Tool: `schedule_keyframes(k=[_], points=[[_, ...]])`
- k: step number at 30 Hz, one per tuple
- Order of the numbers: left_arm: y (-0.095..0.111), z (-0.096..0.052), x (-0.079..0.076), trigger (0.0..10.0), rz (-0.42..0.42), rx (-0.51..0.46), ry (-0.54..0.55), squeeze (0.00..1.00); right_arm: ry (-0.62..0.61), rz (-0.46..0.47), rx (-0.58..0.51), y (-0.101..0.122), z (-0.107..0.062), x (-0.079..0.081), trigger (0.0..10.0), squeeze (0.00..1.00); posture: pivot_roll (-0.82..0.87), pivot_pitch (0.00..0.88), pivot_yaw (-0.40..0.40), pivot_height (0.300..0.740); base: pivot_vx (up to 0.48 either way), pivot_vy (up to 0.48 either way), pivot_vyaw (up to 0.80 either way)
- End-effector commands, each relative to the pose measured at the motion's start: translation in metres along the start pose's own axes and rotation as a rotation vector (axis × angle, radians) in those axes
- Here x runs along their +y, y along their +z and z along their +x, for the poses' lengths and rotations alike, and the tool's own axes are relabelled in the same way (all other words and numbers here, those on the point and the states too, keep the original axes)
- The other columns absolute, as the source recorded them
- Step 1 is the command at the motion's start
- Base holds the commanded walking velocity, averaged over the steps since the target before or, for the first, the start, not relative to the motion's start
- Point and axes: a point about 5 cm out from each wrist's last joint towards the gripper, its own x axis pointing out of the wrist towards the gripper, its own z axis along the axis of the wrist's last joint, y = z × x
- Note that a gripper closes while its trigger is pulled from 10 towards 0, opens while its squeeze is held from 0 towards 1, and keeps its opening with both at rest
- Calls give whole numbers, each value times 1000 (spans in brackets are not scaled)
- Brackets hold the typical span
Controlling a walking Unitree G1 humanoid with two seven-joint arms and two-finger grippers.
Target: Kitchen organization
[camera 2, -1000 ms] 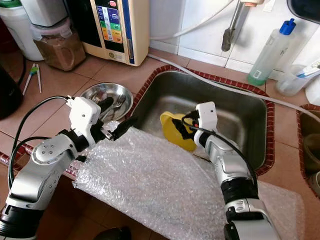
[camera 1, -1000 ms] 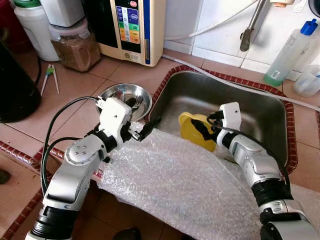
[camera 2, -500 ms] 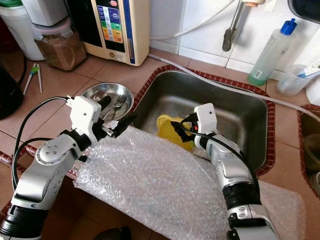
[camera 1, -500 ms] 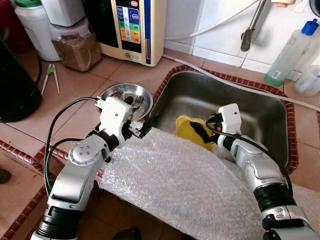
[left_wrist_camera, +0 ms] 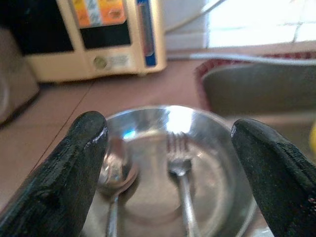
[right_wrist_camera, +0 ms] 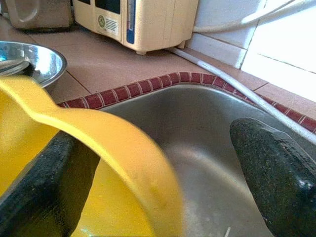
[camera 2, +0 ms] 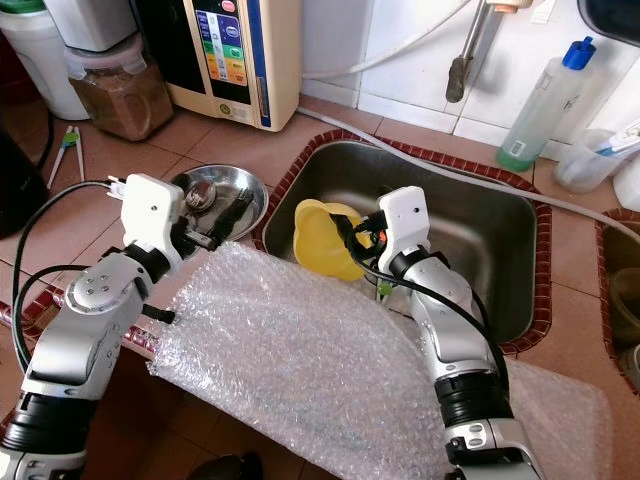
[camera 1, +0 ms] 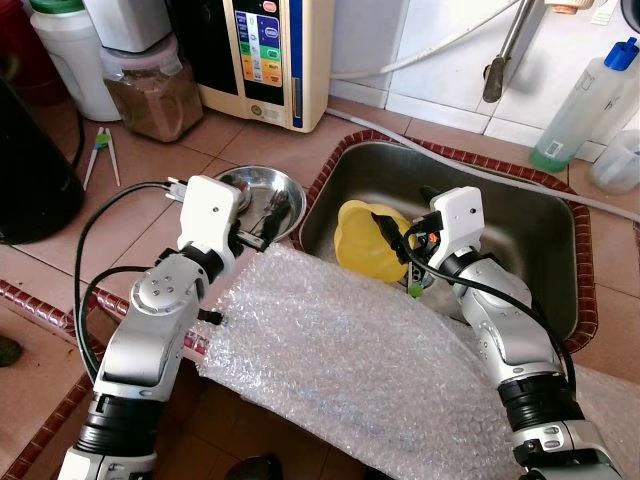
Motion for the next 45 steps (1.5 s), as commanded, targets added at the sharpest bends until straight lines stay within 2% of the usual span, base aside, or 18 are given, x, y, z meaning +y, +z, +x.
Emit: schedule_keyframes(k=[1, 2, 3, 4, 5, 6, 7, 8, 10, 11, 12, 13, 14, 26, 29, 32, 35, 45], points=[[-4, 2, 2, 10000, 2, 46, 11, 1000, -2, 14, -22, 4, -2, 0, 10000, 1000, 56, 139, -6, 740, 0, 0, 0], [-5, 2, 2, 10000, 1, 54, 14, 1000, 0, 14, -27, 4, -2, 1, 10000, 1000, 57, 139, -6, 740, 0, 0, 0], [-8, 4, 3, 10000, -8, 84, 16, 686, 13, 10, -35, 6, -1, 4, 10000, 1000, 58, 139, -5, 740, 0, 0, 0], [-10, 4, 3, 10000, -15, 97, 17, 612, 16, 8, -39, 7, 0, 5, 10000, 1000, 58, 139, -5, 740, 0, 0, 0], [-13, 6, 3, 10000, -30, 126, 18, 0, 23, 14, -47, 8, 1, 7, 10000, 545, 59, 139, -5, 740, 0, 0, 0], [-15, 7, 1, 10000, -34, 143, 12, 0, 28, 19, -49, 9, 2, 8, 10000, 43, 60, 139, -5, 740, 0, 0, 0], [-16, 8, 0, 10000, -36, 155, 8, 0, 31, 22, -50, 9, 3, 9, 10000, 43, 60, 139, -5, 740, 0, 0, 0], [-18, 9, -2, 10000, -38, 173, 2, 0, 37, 22, -51, 9, 3, 11, 10000, 0, 61, 139, -4, 740, 0, 0, 0], [-21, 9, -5, 10000, -48, 198, -12, 0, 48, 21, -54, 11, 4, 14, 10000, 0, 60, 139, -2, 740, 0, 0, 0], [-22, 9, -6, 6941, -44, 208, -19, 0, 54, 22, -55, 11, 4, 15, 10000, 0, 59, 139, -1, 740, 0, 0, 0], [-23, 10, -8, 2824, -50, 221, -29, 0, 70, 25, -59, 12, 4, 18, 10000, 0, 57, 140, -1, 740, 0, 0, 0], [-24, 10, -8, 2824, -58, 225, -34, 0, 77, 26, -61, 13, 4, 19, 10000, 0, 57, 140, -1, 740, 0, 0, 0], [-24, 10, -8, 0, -64, 228, -38, 0, 85, 24, -61, 13, 4, 20, 10000, 0, 56, 141, -1, 740, 0, 0, 0], [-26, 10, -1, 0, -54, 274, -29, 0, 239, 88, -124, 31, 3, 31, 10000, 0, 59, 143, -2, 740, 0, 0, 0], [-29, 8, 0, 0, -52, 294, -27, 0, 297, 155, -157, 45, 2, 33, 10000, 0, 57, 144, -4, 740, 0, 0, 0], [-30, 8, 0, 0, -54, 300, -29, 0, 344, 178, -159, 48, 1, 36, 10000, 0, 56, 144, -4, 740, 0, 0, 0], [-31, 8, 0, 0, -55, 310, -26, 0, 457, 176, -139, 50, -6, 44, 10000, 0, 53, 145, -7, 740, 0, 0, 0], [-31, 6, 11, 0, -47, 325, 8, 0, 623, 186, -48, 46, -19, 54, 10000, 0, 55, 147, -11, 740, 0, 0, 0]])
